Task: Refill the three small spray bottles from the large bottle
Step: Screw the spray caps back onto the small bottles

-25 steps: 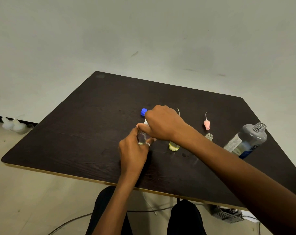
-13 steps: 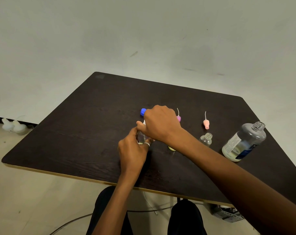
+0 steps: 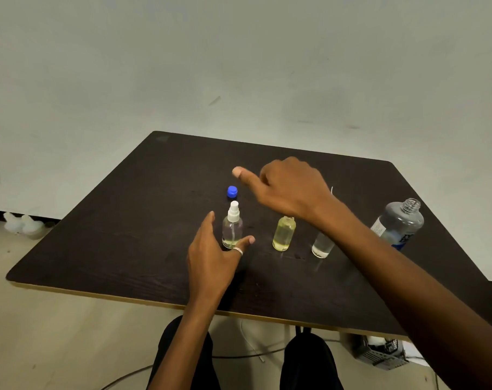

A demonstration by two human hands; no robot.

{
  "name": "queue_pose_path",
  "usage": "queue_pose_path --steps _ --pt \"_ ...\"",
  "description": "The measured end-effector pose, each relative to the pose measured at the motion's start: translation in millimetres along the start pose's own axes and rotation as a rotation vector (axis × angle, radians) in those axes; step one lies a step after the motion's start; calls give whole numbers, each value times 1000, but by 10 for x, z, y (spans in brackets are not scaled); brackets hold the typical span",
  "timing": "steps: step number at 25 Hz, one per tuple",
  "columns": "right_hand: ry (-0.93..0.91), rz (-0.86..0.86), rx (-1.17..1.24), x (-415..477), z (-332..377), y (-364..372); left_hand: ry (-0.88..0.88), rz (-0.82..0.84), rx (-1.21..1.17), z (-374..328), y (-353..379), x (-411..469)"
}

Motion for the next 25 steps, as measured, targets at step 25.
queue_pose_path --steps 25 --pt "-226 462 -274 437 -1276 710 195 210 -19 -361 769 -18"
Point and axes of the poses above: each hand's wrist, its own x-axis towards the middle knuckle, its own y-axis out of the palm, z = x × y, the point moved 1 cm from there along x, towards the middle knuckle, and after that the axes turned 4 degrees about -y, right-handed, at the moved point
